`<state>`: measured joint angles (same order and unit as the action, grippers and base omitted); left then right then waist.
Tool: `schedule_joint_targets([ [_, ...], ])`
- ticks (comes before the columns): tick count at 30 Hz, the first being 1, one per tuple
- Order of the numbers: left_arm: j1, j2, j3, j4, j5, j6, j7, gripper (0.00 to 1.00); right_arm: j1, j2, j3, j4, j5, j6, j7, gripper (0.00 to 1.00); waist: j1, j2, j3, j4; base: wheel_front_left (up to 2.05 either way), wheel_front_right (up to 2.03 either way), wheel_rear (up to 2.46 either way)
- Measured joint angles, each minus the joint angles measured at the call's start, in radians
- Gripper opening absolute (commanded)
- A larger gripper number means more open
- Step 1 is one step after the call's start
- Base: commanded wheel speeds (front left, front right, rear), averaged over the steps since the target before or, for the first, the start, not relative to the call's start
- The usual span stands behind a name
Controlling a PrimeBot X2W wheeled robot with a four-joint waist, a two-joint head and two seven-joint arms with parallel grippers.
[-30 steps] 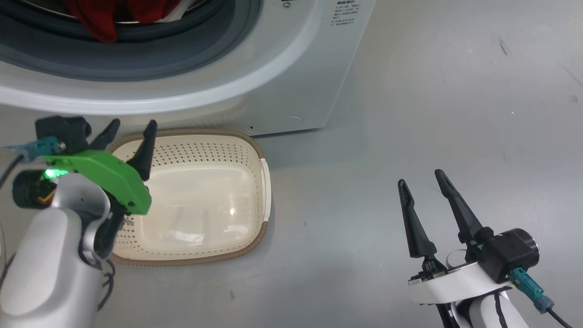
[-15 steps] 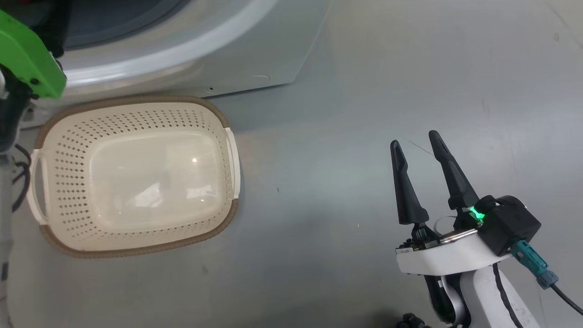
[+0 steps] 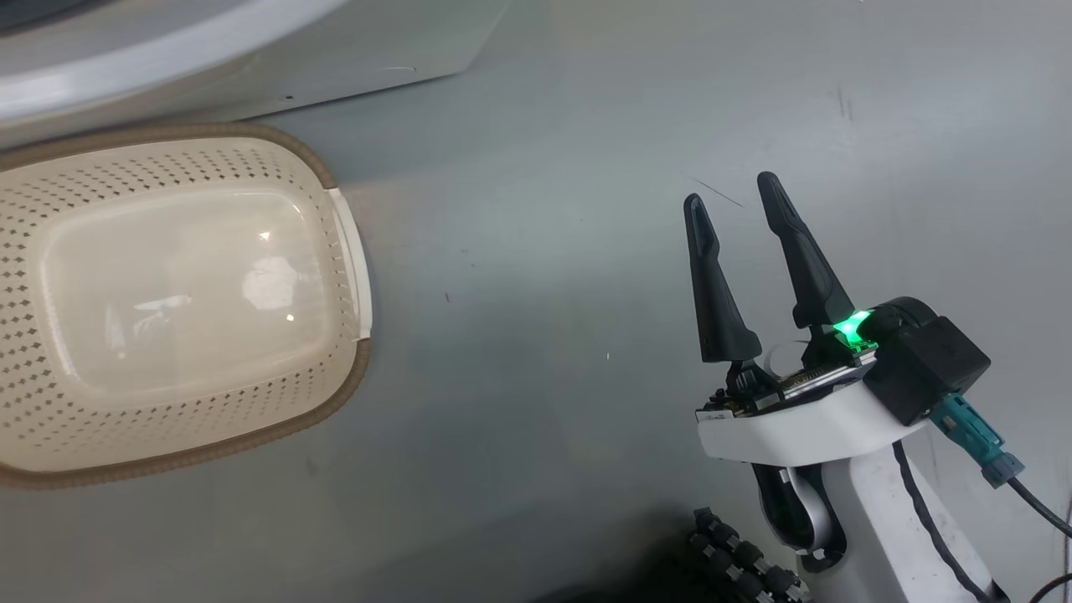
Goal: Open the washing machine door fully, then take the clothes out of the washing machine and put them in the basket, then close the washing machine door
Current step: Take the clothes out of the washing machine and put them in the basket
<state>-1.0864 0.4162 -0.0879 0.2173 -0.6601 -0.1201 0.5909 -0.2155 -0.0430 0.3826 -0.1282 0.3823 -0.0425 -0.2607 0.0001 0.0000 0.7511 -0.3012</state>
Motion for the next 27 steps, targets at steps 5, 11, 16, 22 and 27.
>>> schedule_joint_targets([
  [5,-0.033,0.029,0.021,0.038,0.0,0.0,0.007,1.0,-0.035,0.0,0.027,0.0,0.018,-0.004,0.0,1.0,0.0,0.0,0.036,-0.038,0.0,0.0,0.0],
  [11,-0.042,0.036,0.001,0.093,0.0,0.0,0.021,1.0,-0.048,0.0,0.03,0.005,0.032,-0.013,0.0,1.0,0.0,0.0,0.064,-0.076,0.0,0.0,0.0],
  [16,-0.043,0.062,-0.021,0.132,0.019,0.0,0.034,1.0,-0.056,0.0,0.033,0.006,0.033,-0.022,0.0,1.0,0.0001,0.0,0.075,-0.09,0.0,0.0,0.0],
  [22,-0.053,0.099,-0.037,0.168,0.064,0.0,0.043,0.58,-0.069,0.0,0.036,0.006,0.036,-0.022,0.0,1.0,0.0,0.0,0.079,-0.093,0.0,0.0,0.0],
  [27,-0.063,0.105,-0.038,0.192,0.073,0.0,0.041,0.0,-0.078,0.0,0.036,0.009,0.035,-0.023,0.0,1.0,0.0,0.0,0.081,-0.092,0.0,0.0,0.0],
])
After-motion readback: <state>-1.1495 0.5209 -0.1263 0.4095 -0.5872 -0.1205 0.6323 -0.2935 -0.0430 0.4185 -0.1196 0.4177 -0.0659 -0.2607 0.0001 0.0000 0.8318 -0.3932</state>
